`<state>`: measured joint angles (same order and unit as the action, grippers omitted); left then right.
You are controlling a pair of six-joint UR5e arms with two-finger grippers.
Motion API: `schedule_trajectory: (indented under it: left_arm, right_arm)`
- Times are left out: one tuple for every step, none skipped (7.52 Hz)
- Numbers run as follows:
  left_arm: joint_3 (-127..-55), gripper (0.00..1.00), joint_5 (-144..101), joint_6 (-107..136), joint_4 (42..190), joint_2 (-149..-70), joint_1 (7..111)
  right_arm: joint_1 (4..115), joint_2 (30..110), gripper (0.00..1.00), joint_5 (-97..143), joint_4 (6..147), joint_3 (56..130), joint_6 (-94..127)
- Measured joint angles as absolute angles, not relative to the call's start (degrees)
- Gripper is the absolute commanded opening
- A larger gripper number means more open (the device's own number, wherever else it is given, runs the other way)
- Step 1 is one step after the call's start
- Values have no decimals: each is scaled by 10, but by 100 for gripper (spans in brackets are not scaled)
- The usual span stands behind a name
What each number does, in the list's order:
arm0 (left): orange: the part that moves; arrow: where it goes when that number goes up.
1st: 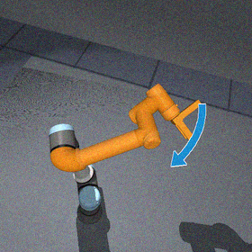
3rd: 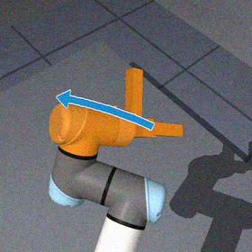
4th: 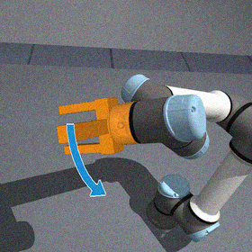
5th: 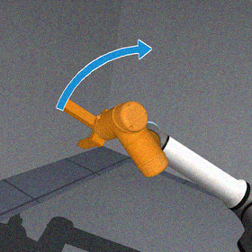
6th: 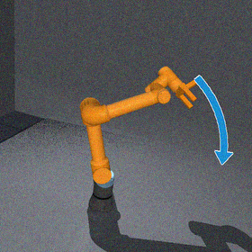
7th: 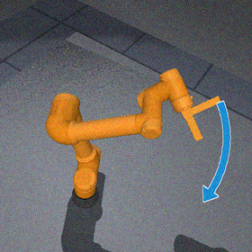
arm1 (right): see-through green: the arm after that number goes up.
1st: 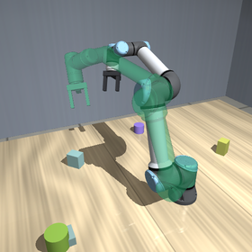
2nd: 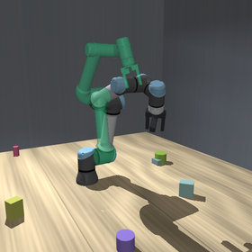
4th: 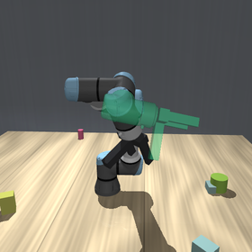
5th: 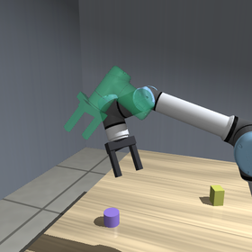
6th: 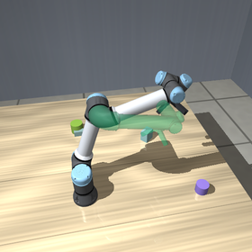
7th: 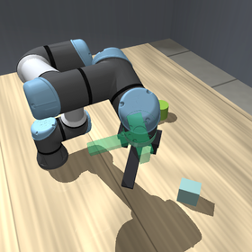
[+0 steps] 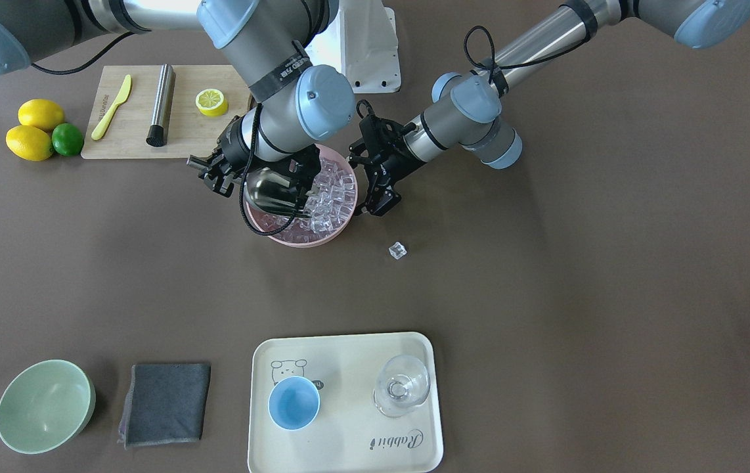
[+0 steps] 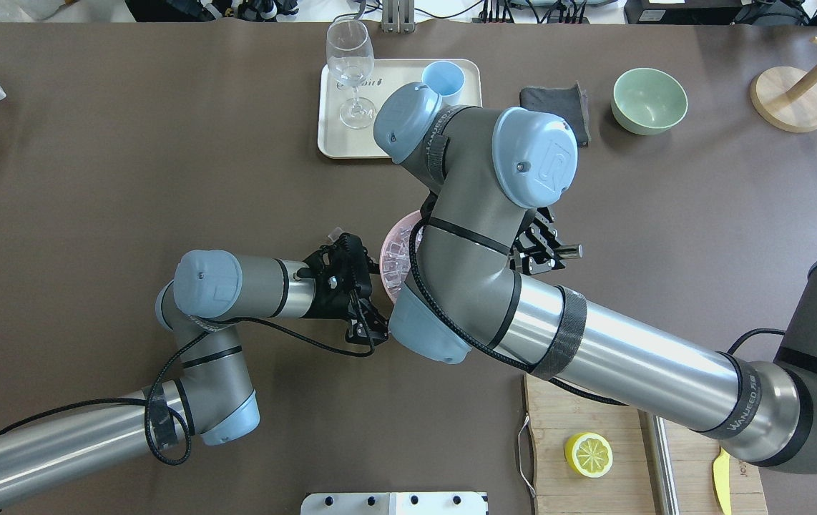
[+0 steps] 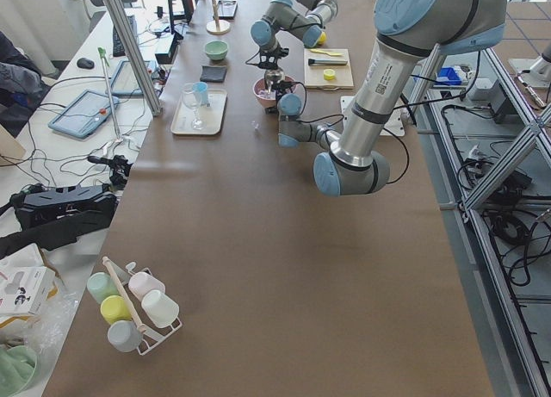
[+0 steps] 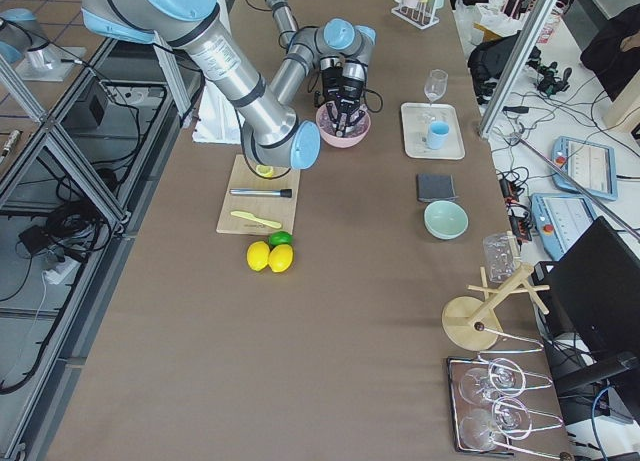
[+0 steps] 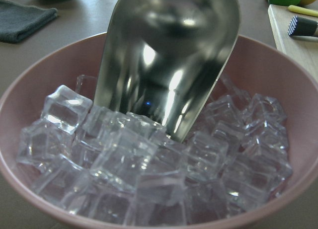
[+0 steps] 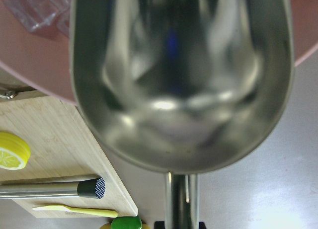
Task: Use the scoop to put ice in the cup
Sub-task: 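Push the scoop into the ice cubes and scoop them with the right gripper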
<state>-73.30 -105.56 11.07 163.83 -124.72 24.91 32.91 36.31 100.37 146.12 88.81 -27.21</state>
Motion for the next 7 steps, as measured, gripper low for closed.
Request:
schedule_trajectory:
  left_arm:
    - [-733, 98, -1056, 111, 1638, -1247, 249]
    - [-733, 98, -1056, 111, 1638, -1247, 249]
    - [-733, 98, -1056, 111, 1638, -1247, 250]
    - [-734, 98, -1056, 111, 1638, -1246, 250]
    - [-734, 98, -1056, 111, 1638, -1246, 250]
    - [-734, 98, -1055, 111, 1638, -1246, 250]
    - [-734, 98, -1054, 111, 1638, -1246, 250]
  right_arm:
    - [329, 368, 0, 1004, 1456, 892, -267]
    - [329, 372, 0, 1005, 1449, 896, -261]
    - [329, 375, 0, 1006, 1445, 901, -257]
    - [329, 378, 0, 1010, 1441, 906, -256]
    - [329, 380, 0, 1014, 1434, 908, -254]
    - [329, 381, 0, 1016, 1427, 908, -245]
    - [329, 381, 0, 1019, 1419, 908, -233]
